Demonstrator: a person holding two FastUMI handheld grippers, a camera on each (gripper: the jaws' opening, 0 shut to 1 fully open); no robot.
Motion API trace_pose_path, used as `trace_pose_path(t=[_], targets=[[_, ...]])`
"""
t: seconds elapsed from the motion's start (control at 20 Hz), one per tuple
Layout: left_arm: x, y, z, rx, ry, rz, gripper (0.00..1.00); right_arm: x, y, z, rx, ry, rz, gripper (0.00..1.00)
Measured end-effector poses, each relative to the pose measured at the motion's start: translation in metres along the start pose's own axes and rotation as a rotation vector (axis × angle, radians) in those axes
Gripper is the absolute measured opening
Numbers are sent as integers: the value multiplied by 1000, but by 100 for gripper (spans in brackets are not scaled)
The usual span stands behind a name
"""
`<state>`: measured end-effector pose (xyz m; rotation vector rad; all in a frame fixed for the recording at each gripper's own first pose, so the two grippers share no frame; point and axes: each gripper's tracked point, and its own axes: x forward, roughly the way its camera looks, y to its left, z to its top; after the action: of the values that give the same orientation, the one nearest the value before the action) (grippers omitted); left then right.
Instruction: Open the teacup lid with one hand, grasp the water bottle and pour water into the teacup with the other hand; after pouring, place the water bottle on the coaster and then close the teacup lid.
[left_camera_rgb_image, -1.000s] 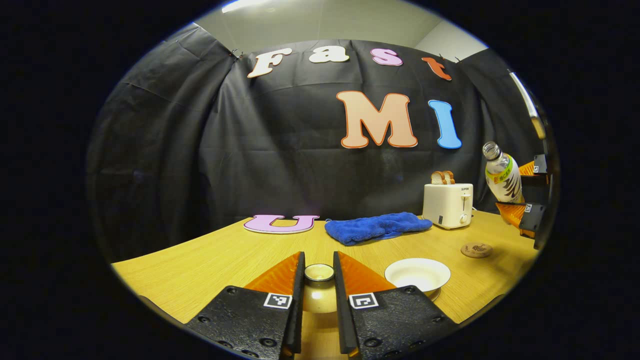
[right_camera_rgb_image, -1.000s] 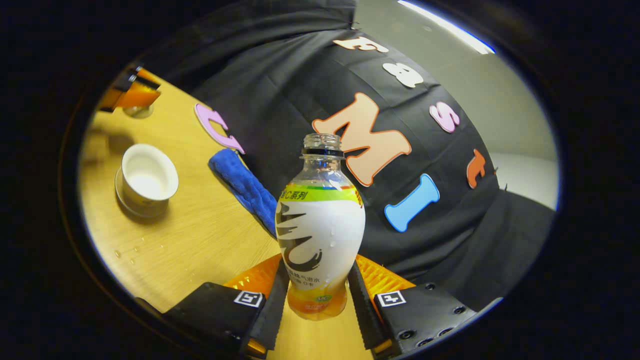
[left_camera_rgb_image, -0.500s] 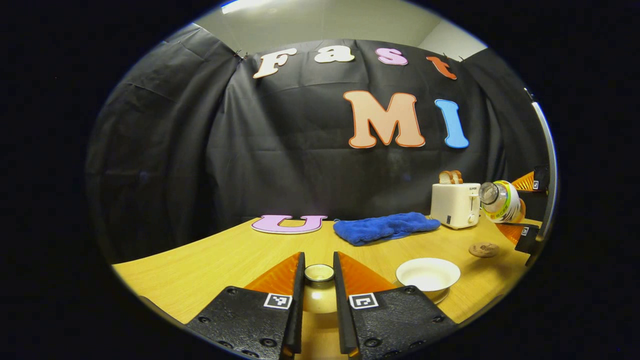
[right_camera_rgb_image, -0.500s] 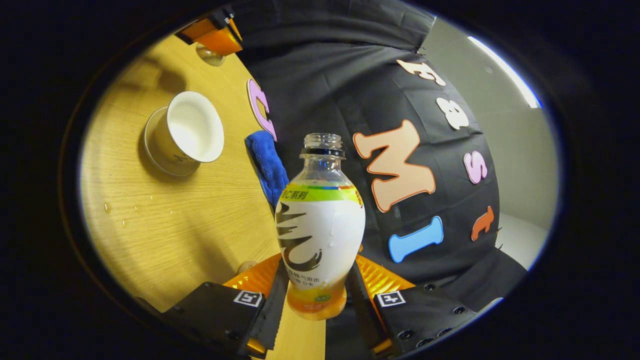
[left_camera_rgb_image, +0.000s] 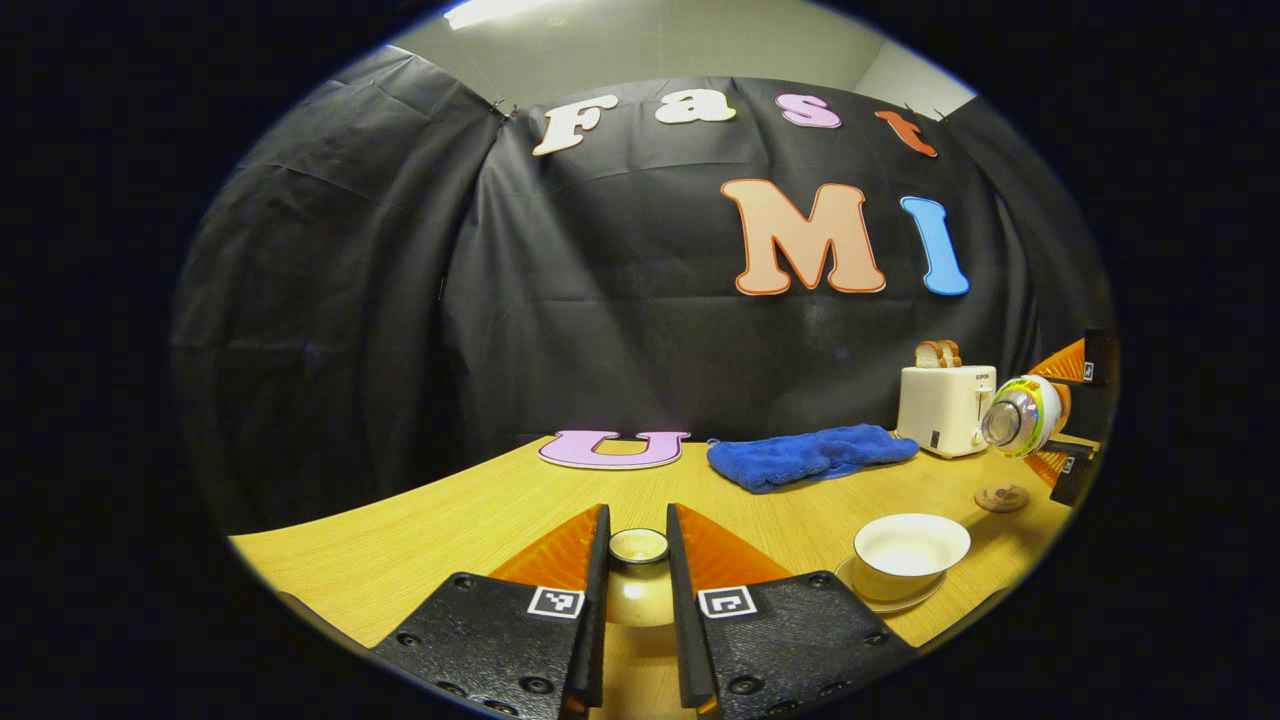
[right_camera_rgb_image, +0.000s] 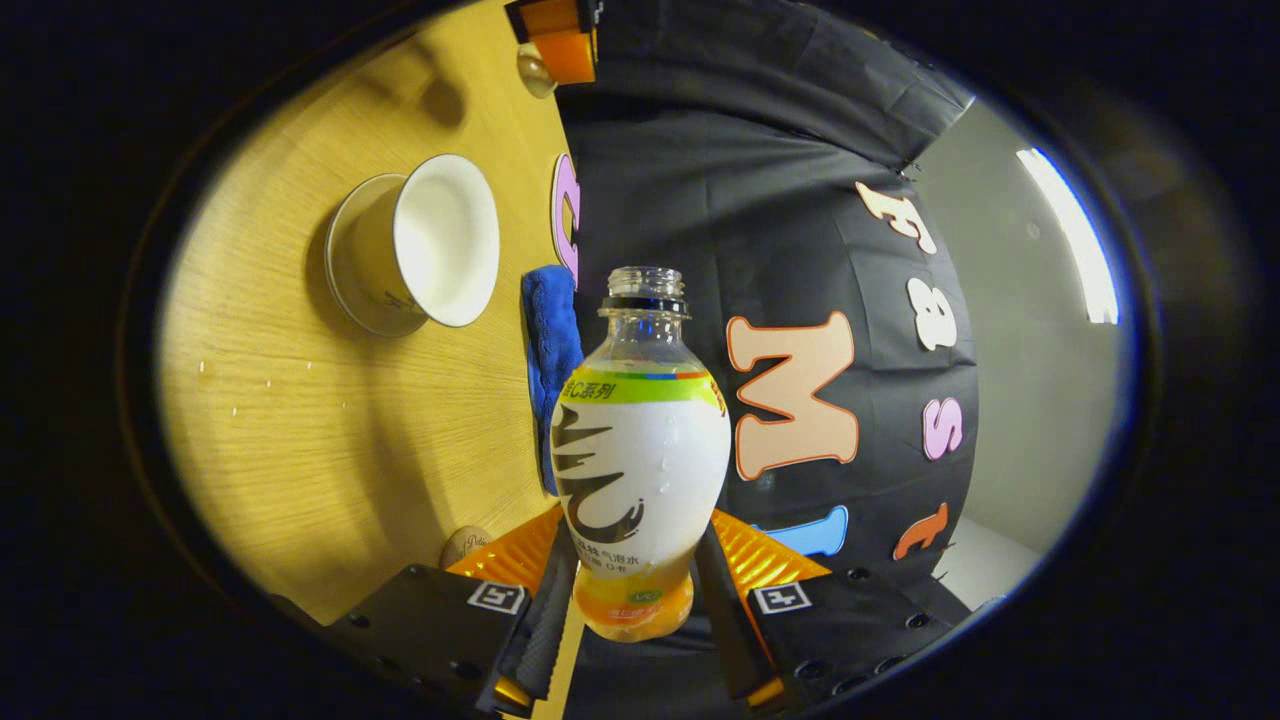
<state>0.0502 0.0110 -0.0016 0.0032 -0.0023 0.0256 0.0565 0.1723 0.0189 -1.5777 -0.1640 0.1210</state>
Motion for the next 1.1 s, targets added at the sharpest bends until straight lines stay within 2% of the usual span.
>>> trace_pose_path(t=[0.35, 1.1], targets=[[0, 0, -1, -1, 0, 0, 27, 1, -3, 5, -121, -24, -36, 67], [0, -1, -2, -2, 1, 1, 27, 0, -5, 10, -300, -62, -80, 67]])
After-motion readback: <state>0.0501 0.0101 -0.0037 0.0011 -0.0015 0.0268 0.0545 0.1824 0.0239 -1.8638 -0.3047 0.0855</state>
